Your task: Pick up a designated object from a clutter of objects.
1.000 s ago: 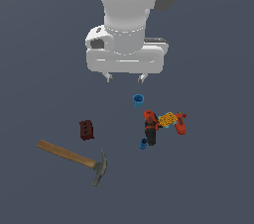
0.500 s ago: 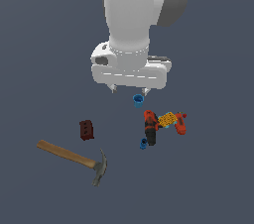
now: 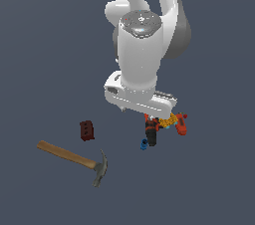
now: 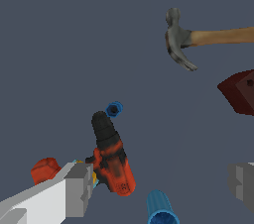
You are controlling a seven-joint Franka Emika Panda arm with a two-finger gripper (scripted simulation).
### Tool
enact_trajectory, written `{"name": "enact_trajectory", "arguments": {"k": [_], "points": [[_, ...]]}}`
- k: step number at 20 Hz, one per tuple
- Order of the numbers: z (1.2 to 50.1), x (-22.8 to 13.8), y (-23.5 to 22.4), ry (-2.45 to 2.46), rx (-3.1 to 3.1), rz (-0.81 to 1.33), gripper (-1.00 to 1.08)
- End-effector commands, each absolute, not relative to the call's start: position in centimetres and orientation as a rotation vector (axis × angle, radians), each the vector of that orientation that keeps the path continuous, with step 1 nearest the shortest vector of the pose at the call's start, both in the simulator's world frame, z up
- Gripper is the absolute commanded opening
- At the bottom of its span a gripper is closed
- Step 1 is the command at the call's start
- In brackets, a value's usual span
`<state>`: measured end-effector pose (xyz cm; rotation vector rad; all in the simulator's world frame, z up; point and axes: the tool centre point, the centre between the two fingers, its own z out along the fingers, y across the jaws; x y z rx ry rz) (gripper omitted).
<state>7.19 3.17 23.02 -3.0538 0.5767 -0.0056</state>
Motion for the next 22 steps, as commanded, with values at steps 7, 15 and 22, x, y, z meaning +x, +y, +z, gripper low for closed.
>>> {"name": "enact_trajectory", "arguments": {"k": [7,15,22], "points": [[15.9,9.7,5.4,0.894,-2.986,0.008,1.00],[11.2,10.7,6.8,1.091,-2.937,0.005,1.00],[9.4,11.0,7.3,1.163,-2.918,0.000,1.00]]}}
